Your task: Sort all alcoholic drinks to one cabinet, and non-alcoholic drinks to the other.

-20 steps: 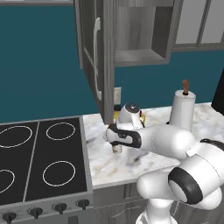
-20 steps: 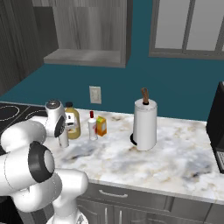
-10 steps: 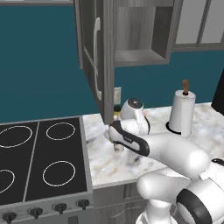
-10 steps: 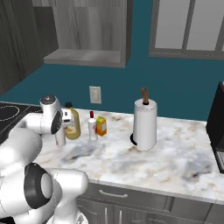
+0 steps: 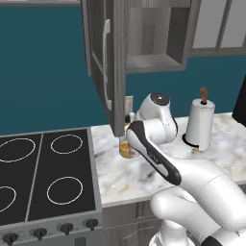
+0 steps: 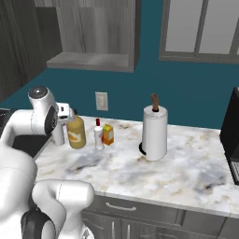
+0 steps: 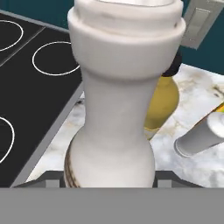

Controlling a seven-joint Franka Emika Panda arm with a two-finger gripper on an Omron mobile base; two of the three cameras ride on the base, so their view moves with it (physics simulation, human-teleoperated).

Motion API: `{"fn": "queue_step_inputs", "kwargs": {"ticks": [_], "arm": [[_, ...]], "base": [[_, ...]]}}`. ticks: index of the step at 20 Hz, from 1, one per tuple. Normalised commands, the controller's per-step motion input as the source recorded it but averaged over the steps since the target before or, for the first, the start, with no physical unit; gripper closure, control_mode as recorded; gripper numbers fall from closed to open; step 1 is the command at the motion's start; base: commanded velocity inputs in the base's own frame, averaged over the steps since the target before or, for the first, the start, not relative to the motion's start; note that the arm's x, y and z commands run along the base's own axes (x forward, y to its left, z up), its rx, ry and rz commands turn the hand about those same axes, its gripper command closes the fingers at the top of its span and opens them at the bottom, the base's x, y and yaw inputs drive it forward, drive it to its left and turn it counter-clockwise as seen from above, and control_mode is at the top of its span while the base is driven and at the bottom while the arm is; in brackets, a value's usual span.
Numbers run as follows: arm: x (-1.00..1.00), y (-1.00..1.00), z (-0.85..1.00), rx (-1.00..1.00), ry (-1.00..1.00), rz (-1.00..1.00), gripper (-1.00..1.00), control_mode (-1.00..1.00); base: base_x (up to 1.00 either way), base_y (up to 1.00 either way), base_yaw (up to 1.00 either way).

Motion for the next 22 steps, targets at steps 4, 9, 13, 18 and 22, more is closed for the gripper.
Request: {"fn": "queue_step_inputs", "kwargs": {"ticks": [4,9,13,18,22], "arm": [[-0.14,-0.11,1.00,0.00,-0.08,0.00,1.00,-1.00],[-0.02,-0.04,1.00,0.02,-0.09,0.00,1.00,-1.00],[-0.06,-0.06,0.99,0.08,-0.10,0.00,1.00,-1.00],[0.00,-0.04,0.93,0.08,-0.15,0.00,1.00,-1.00],[0.07,-0.03,0.69,0.03,-0.20,0.00,1.00,-1.00]], "base": [[0.00,0.00,0.00],[0.00,0.00,0.00],[0.00,0.00,0.00],[0.00,0.00,0.00],[0.00,0.00,0.00]]}}
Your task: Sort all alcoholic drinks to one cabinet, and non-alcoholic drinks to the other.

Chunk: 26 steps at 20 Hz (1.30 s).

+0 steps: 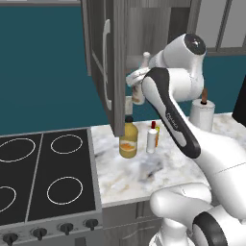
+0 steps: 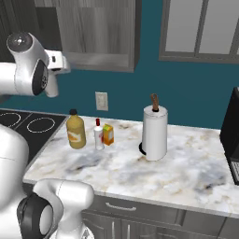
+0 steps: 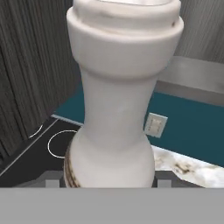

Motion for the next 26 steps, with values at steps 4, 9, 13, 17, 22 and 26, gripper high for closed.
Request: {"fn": "queue_step_inputs", "kwargs": {"ticks": [4,9,13,17,22,26], "arm": [[0.29,0.00,0.66,0.00,-0.10,0.00,1.00,-1.00],[0.45,0.00,0.56,0.00,-0.04,0.00,1.00,-1.00],[0.62,0.00,0.49,0.01,-0.03,0.00,1.00,-1.00],[0.74,0.00,0.20,0.01,0.00,0.00,1.00,-1.00],[0.73,0.00,0.00,0.00,0.00,0.00,1.00,-1.00],[0.85,0.04,-0.08,0.00,0.00,0.00,1.00,-1.00]], "base": [[0.00,0.00,0.00],[0.00,0.00,0.00],[0.00,0.00,0.00],[0.00,0.00,0.00],[0.00,0.00,0.00],[0.00,0.00,0.00]]}}
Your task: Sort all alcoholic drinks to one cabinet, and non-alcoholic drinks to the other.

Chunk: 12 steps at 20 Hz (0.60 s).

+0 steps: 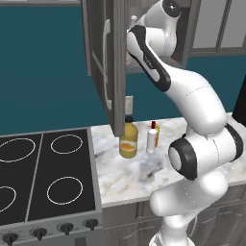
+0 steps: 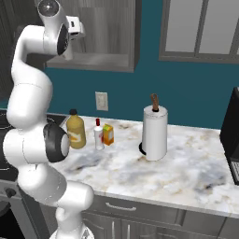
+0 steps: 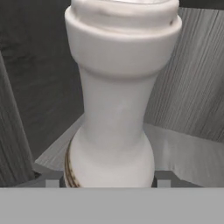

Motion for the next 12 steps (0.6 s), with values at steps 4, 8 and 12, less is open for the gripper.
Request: {"fn": "queue_step_inputs", "kwargs": {"ticks": [4,8,12], "arm": [[0.74,0.11,-0.11,0.00,0.00,0.00,1.00,-1.00],[0.63,0.17,-0.18,0.00,0.00,0.00,1.00,-1.00],[0.41,0.12,-0.15,0.00,0.00,0.00,1.00,-1.00]], "base": [[0.00,0.00,0.00],[0.00,0.00,0.00],[0.00,0.00,0.00]]}}
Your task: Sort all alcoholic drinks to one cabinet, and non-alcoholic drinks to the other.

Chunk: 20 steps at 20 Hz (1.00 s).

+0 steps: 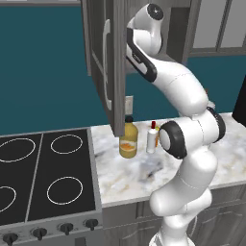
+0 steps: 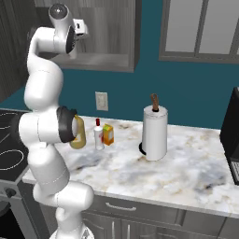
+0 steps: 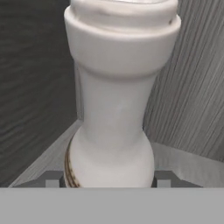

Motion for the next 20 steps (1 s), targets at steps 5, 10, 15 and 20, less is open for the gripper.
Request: {"fn": "queue_step_inputs", "kwargs": {"ticks": [5,10,15,20], "arm": [[0.35,0.16,-0.23,-0.02,0.00,0.00,1.00,-1.00],[0.34,0.12,-0.26,-0.03,0.01,0.00,1.00,-1.00],[0.38,0.04,-0.20,-0.03,0.00,0.00,1.00,-1.00],[0.25,0.00,-0.34,0.00,0.01,0.00,-1.00,-1.00]], "base": [[0.00,0.00,0.00],[0.00,0.00,0.00],[0.00,0.00,0.00],[0.00,0.00,0.00]]}}
